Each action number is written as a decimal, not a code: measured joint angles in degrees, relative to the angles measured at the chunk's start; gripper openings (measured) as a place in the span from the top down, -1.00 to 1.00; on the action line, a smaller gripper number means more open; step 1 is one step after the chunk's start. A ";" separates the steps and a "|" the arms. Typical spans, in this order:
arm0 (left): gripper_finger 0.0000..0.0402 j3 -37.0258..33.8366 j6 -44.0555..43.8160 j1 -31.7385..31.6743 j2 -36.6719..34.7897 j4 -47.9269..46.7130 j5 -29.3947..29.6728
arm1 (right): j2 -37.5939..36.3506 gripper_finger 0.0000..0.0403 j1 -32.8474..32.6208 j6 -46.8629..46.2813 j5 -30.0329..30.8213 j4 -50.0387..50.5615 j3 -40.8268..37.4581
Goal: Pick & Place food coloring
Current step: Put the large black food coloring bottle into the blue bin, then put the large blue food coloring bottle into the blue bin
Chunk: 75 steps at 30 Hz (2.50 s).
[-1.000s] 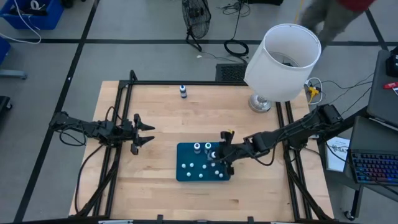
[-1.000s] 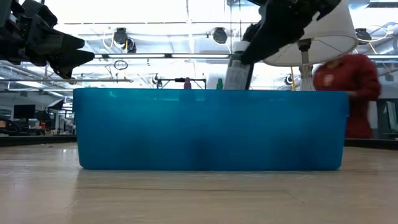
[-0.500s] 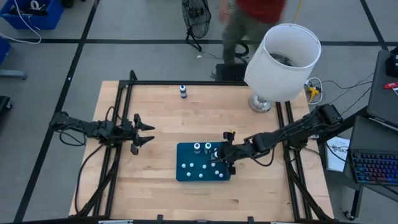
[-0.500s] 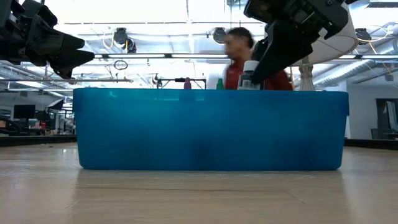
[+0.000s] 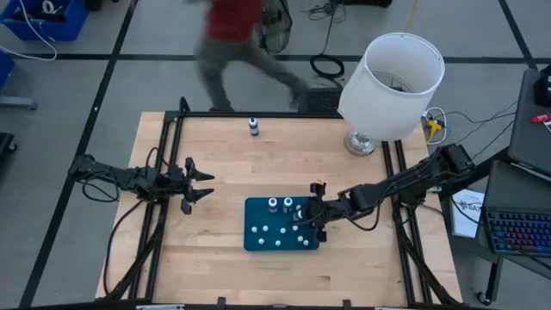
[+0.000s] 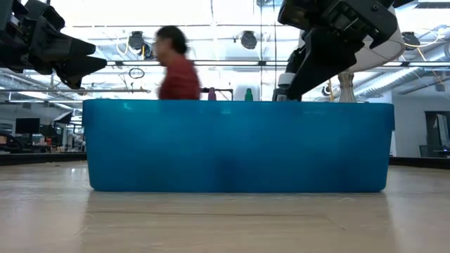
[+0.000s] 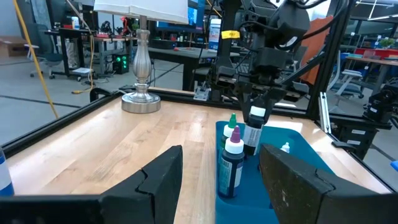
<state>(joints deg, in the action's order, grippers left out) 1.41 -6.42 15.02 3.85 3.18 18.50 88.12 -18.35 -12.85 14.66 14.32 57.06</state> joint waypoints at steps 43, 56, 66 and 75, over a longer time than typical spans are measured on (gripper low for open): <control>-0.07 0.00 0.00 0.00 0.01 -0.04 -0.03 | 14.62 0.36 2.60 2.68 -2.91 17.81 17.72; -0.07 0.00 0.00 0.01 0.01 0.00 -0.02 | 14.56 0.11 2.53 -2.55 -5.89 14.00 15.84; -0.07 0.00 0.00 0.00 0.01 0.00 -0.02 | 13.74 -0.18 2.47 -5.15 -6.01 14.49 15.65; -0.07 0.00 0.00 -0.01 0.01 0.00 0.00 | 6.02 -0.11 2.49 -4.78 -4.60 14.63 15.67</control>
<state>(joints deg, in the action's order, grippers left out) 1.41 -6.42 15.01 3.86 3.18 18.50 94.13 -15.86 -17.63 10.05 28.95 72.73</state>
